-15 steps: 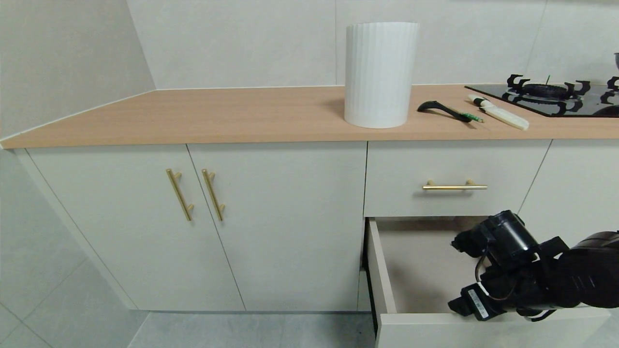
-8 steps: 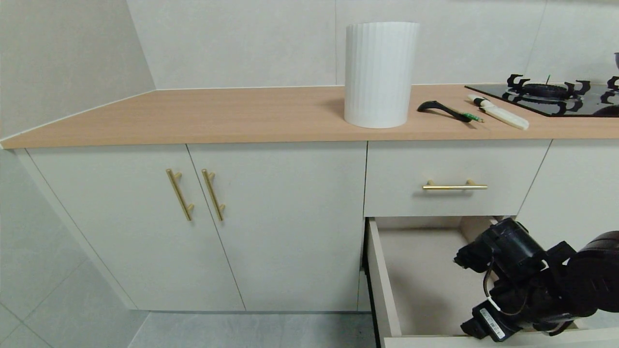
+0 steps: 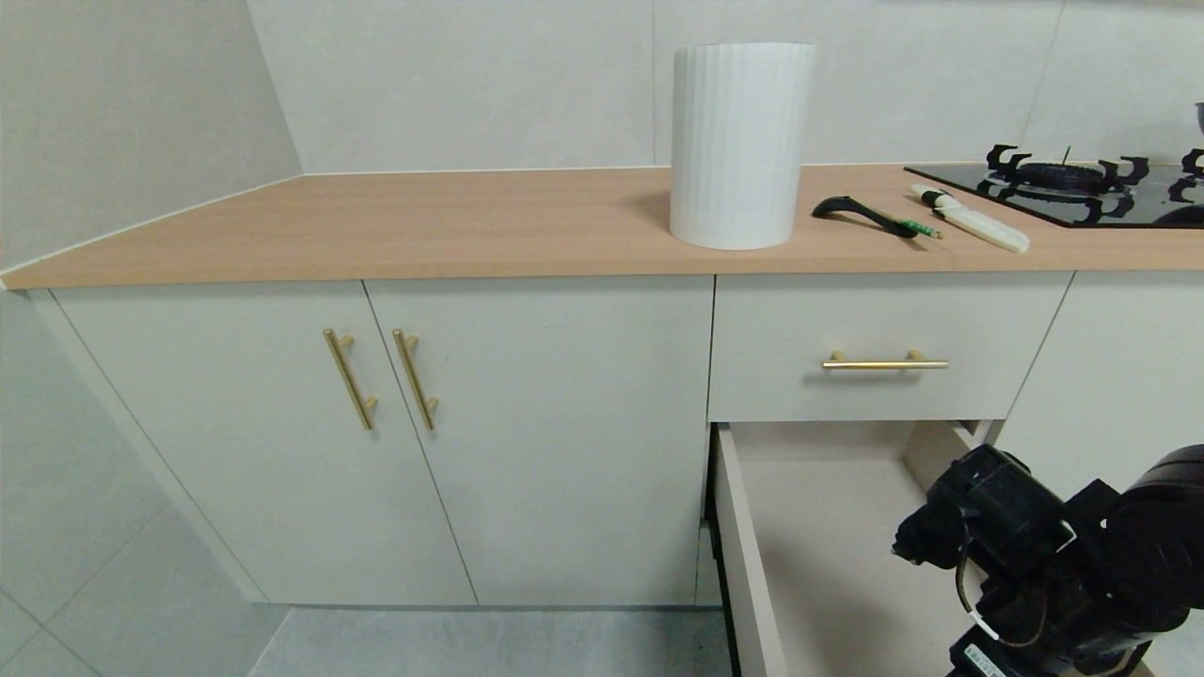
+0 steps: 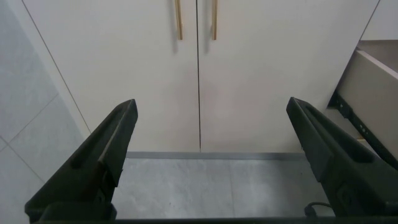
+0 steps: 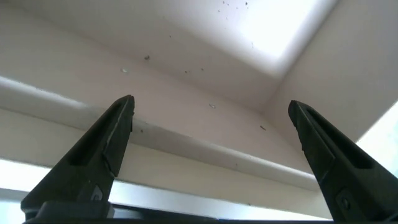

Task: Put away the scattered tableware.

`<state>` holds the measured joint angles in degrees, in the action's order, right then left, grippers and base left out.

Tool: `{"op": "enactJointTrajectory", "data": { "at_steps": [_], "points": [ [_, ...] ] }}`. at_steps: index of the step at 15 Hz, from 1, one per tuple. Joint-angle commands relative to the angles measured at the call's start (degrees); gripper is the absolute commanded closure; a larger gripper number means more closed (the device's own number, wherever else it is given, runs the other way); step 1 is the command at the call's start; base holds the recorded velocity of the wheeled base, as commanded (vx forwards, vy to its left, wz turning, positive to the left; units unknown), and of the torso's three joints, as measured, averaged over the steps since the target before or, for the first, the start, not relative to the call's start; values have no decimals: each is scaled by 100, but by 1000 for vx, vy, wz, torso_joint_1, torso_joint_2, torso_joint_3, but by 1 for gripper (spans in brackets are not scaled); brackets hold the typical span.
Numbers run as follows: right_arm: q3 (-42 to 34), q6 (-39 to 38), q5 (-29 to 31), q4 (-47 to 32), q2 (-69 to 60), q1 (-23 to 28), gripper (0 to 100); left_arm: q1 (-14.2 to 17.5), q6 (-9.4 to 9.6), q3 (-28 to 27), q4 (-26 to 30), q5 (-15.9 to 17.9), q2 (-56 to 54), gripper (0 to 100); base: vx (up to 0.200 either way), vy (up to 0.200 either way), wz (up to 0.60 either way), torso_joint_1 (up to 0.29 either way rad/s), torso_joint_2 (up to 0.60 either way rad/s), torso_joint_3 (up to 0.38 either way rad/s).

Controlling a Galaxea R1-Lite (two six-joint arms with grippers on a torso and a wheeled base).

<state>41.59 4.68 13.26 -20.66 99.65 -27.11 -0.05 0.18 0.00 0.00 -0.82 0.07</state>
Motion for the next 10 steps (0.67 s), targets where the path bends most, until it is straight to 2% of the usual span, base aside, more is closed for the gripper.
{"op": "enactJointTrajectory", "data": {
  "at_steps": [1, 6, 9, 10],
  "points": [
    [-11, 24, -17, -122, 2, -40, 0, 5, -1, 0, 0, 3, 1, 0, 0, 0, 0, 0, 0, 0],
    [305, -178, -17, -78, 29, -31, 0, -4, -1, 0, 0, -6, 1, 0, 0, 0, 0, 0, 0, 0],
    [868, -1242, -17, 150, 20, -22, 0, 5, -1, 0, 0, -6, 1, 0, 0, 0, 0, 0, 0, 0],
    [1035, -1584, -17, 458, -7, 39, 0, 5, -1, 0, 0, 3, 1, 0, 0, 0, 0, 0, 0, 0]
  ]
}}
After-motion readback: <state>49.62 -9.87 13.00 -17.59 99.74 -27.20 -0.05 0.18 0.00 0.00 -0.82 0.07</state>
